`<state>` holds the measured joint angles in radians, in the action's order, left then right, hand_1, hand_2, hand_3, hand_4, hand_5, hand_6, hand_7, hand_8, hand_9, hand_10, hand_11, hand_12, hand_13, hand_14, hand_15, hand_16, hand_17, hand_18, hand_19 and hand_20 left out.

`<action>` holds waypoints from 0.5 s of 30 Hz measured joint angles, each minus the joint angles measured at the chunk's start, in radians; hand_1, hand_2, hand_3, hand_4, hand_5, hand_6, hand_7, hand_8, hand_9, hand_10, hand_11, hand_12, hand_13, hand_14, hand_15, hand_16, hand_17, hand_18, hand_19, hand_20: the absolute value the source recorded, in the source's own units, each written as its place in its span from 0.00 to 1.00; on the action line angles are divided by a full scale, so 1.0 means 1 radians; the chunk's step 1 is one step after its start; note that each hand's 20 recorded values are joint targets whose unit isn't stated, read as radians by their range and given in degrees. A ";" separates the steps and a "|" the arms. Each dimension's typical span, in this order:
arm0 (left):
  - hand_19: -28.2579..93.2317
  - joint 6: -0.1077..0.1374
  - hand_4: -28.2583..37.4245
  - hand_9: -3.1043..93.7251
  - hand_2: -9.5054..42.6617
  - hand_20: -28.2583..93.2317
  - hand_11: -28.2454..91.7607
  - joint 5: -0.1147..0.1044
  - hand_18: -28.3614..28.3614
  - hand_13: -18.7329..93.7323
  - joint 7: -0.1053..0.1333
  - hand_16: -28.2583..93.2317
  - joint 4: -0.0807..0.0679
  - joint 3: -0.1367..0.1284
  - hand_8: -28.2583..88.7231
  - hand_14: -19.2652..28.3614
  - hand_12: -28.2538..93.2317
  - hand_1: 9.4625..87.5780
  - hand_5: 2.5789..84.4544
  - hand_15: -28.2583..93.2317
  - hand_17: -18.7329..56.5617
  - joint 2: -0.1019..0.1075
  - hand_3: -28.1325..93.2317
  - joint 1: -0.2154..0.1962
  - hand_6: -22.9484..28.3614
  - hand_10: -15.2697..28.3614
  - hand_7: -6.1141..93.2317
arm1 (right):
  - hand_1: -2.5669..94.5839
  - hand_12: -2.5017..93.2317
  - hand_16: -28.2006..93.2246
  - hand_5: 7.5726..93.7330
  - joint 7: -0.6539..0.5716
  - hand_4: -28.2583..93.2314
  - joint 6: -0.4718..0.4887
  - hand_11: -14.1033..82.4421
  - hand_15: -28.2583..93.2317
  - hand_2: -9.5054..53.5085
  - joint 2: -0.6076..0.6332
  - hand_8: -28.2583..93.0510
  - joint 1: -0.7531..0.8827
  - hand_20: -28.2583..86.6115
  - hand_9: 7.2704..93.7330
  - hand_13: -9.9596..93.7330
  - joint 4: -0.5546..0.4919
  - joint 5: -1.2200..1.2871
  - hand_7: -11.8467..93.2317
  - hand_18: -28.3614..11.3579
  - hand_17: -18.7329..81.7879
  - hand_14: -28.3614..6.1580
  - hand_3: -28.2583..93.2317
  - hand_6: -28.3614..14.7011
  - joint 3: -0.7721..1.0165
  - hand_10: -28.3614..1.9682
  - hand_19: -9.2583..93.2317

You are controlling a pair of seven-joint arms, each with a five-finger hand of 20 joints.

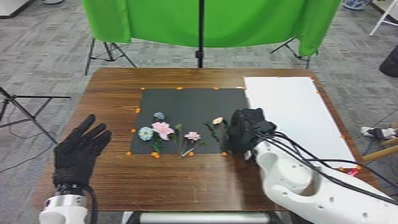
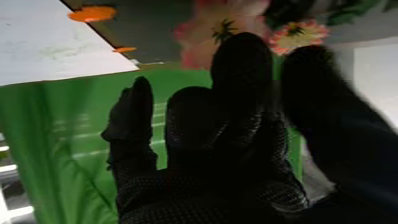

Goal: Arrange flowers

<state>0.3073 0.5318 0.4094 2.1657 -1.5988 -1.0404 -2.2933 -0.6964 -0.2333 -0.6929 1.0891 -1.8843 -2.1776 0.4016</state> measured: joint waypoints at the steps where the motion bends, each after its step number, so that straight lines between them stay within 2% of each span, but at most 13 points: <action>1: 0.71 0.000 0.04 0.41 0.31 0.28 0.47 0.000 0.98 0.38 0.001 0.14 0.000 0.000 0.18 0.99 0.32 0.18 0.45 0.75 0.14 0.000 0.92 0.000 0.65 0.84 0.15 | 0.32 0.26 0.45 0.67 0.003 0.00 0.001 0.70 0.93 0.00 0.003 0.13 0.008 0.69 0.83 0.74 -0.009 0.001 0.25 0.12 0.40 0.54 0.86 0.66 0.008 0.57 0.90; 6: 0.71 0.000 0.04 0.41 0.31 0.28 0.47 0.000 0.98 0.38 0.003 0.14 0.000 0.001 0.18 1.00 0.32 0.18 0.45 0.75 0.14 0.000 0.92 -0.001 0.65 0.84 0.15 | 0.30 0.25 0.45 0.65 0.001 0.00 -0.030 0.71 0.93 0.00 0.021 0.13 0.034 0.69 0.83 0.74 -0.055 0.006 0.25 0.11 0.40 0.51 0.85 0.66 0.030 0.57 0.90; 10: 0.71 0.000 0.04 0.41 0.31 0.28 0.47 0.000 0.98 0.38 0.003 0.14 0.000 0.001 0.18 1.00 0.32 0.18 0.45 0.75 0.14 0.000 0.92 -0.001 0.65 0.84 0.15 | 0.29 0.25 0.44 0.65 0.001 0.00 -0.085 0.71 0.94 0.01 0.034 0.13 0.099 0.70 0.83 0.74 -0.113 0.017 0.24 0.11 0.40 0.50 0.85 0.66 0.129 0.56 0.89; 15: 0.71 0.000 0.04 0.41 0.31 0.28 0.47 0.001 0.98 0.38 -0.001 0.14 0.000 -0.001 0.18 1.00 0.32 0.18 0.45 0.74 0.14 -0.006 0.92 0.000 0.65 0.84 0.15 | 0.26 0.21 0.41 0.61 0.002 0.00 -0.135 0.59 0.89 0.10 0.037 0.13 0.231 0.68 0.75 0.67 -0.202 0.051 0.25 0.14 0.36 0.47 0.85 0.66 0.324 0.47 0.85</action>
<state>0.3072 0.5331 0.4084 2.1658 -1.5996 -1.0462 -2.2932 -0.6948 -0.3679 -0.6564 1.3198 -2.0863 -2.1264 0.7258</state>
